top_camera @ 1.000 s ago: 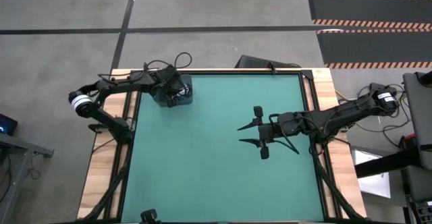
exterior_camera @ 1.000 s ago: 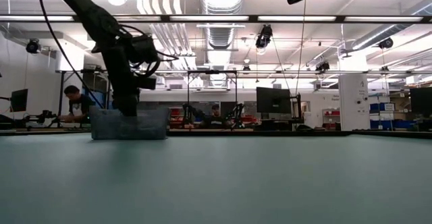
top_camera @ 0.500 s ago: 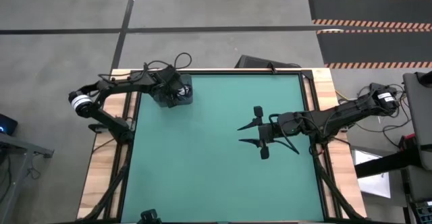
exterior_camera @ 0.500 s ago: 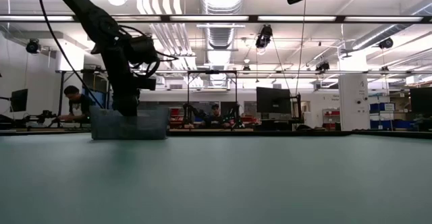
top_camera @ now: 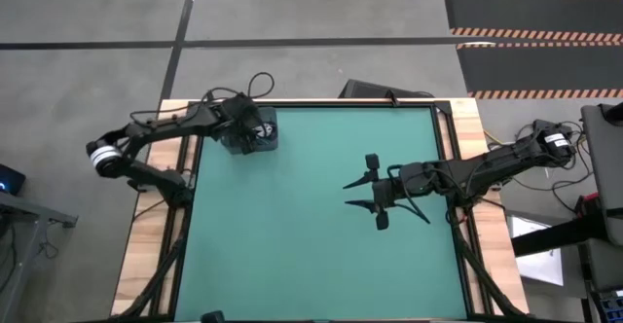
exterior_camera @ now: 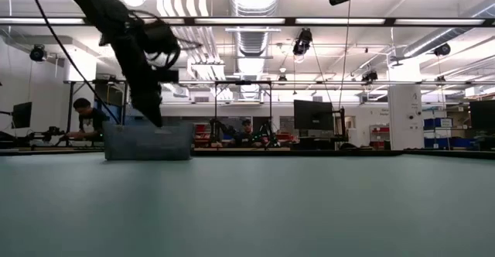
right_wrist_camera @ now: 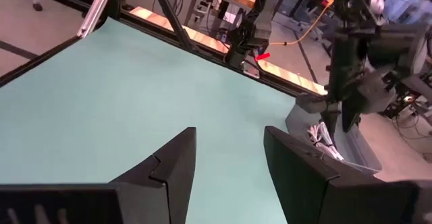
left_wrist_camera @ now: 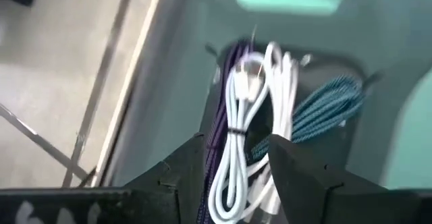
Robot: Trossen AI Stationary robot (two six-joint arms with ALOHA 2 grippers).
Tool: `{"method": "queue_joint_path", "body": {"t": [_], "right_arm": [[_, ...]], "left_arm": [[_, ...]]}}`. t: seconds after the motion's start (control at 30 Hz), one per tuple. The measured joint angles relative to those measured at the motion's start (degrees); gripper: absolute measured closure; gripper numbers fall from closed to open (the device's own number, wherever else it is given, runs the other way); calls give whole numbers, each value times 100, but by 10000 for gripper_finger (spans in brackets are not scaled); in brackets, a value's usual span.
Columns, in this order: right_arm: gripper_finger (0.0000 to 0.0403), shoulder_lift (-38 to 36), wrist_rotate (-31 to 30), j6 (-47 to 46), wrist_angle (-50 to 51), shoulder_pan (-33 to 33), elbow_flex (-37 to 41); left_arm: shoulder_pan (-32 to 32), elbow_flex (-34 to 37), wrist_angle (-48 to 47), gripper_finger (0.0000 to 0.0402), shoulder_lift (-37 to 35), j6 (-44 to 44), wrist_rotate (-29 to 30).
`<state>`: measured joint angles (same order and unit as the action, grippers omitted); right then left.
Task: Pick and place USB-C Cables
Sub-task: Return to Home Position
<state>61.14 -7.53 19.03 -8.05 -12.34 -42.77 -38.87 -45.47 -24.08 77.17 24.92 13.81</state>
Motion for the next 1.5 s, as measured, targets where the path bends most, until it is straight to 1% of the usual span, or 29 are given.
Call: {"method": "queue_joint_path", "body": {"t": [0.1,0.23,0.33,0.5,0.67,0.83,0.97,1.1,1.17,1.27,1.43,1.5], "right_arm": [[236,0,0,120,-15,0,49],[236,0,-7,276,-35,1,161],[236,2,-128,261,-35,40,228],[236,2,-149,161,-59,218,351],[236,2,-97,163,-626,426,684],[236,-101,-98,102,-716,561,943],[237,-496,-83,-86,-726,564,1205],[237,-1053,-83,-202,-726,564,1565],[237,-1344,-99,-256,-725,564,1745],[237,-1726,-103,-261,-726,564,1960],[237,-2229,-149,-263,-724,564,2226],[237,-2412,-151,-261,-725,564,2323]], "left_arm": [[240,-32,-77,256,-405,-212,-3],[753,-26,-87,256,-1056,-583,-20],[1280,8,-68,256,-1549,-935,-27],[2359,166,252,256,-2195,-1265,-35],[3362,541,1107,256,-2559,-1422,-33],[4168,914,1639,256,-2670,-1564,-32],[4758,1094,1624,256,-2788,-1715,-34],[5312,1310,1759,260,-3046,-1904,-35],[5558,1471,1919,272,-3187,-1969,-38],[5827,1720,2336,303,-3423,-1989,-38],[5999,1971,2503,378,-3768,-1975,-81],[6008,2075,2503,395,-3965,-1958,-193]]}}
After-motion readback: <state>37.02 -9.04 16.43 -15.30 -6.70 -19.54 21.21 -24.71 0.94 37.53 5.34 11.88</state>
